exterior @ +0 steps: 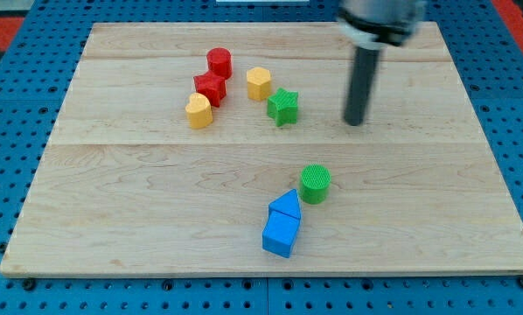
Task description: Move green circle closer to green star
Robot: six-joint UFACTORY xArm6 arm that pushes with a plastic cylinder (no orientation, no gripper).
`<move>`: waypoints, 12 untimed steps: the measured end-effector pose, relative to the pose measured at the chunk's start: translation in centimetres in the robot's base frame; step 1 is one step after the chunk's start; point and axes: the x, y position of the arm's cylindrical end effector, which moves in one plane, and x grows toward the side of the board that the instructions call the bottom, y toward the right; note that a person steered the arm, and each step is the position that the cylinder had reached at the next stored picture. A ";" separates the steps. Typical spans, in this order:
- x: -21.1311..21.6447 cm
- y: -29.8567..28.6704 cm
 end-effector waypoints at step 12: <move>6.3 -8.4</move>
